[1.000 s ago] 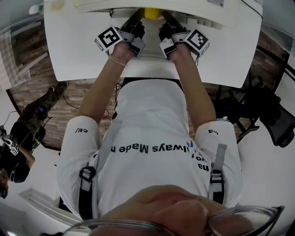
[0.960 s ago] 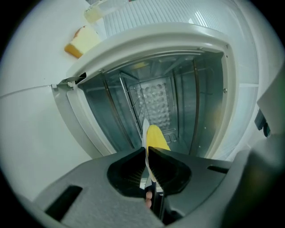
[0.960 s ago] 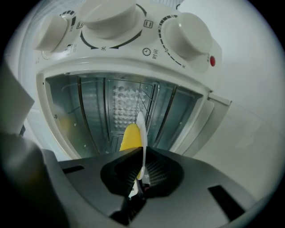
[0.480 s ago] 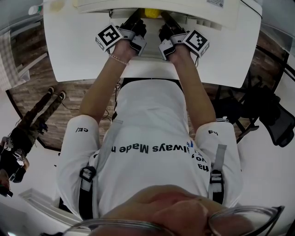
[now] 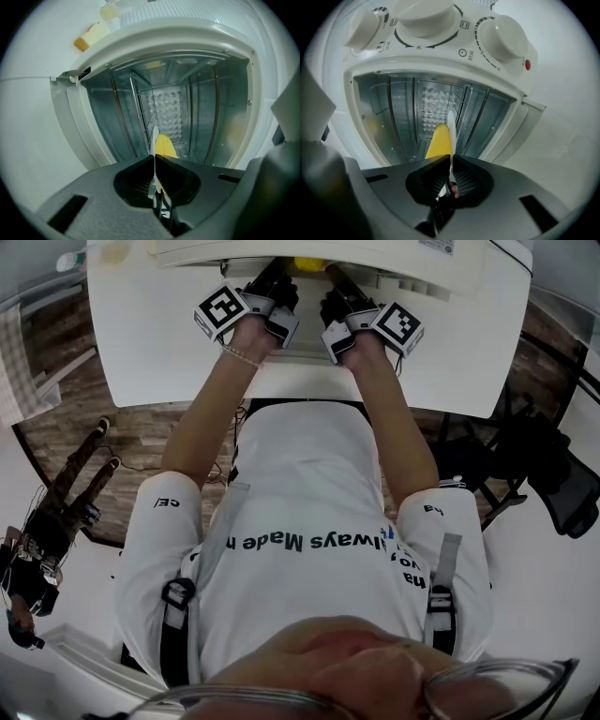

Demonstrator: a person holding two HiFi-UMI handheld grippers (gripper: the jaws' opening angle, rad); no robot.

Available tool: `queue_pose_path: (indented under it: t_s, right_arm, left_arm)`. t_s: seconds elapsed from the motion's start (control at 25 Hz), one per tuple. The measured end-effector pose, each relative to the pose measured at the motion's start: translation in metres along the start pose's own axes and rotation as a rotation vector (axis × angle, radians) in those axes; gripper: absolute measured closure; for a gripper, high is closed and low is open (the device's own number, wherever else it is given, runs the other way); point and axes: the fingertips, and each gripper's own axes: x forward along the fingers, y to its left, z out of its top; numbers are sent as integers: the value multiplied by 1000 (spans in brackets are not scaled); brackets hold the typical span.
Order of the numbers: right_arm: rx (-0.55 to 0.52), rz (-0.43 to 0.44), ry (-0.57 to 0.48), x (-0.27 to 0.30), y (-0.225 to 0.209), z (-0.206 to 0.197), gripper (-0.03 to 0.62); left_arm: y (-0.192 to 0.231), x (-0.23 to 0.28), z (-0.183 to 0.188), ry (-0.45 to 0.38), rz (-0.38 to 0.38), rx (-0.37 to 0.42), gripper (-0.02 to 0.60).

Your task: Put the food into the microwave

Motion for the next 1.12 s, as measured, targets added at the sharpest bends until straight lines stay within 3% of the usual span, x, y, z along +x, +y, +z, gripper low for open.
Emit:
queue_pose_path:
  t_s: [1.12]
  right_arm:
    - [7, 18, -30, 20, 3, 12, 572]
  left_arm:
    - [-1, 6, 8, 19, 10, 2, 563]
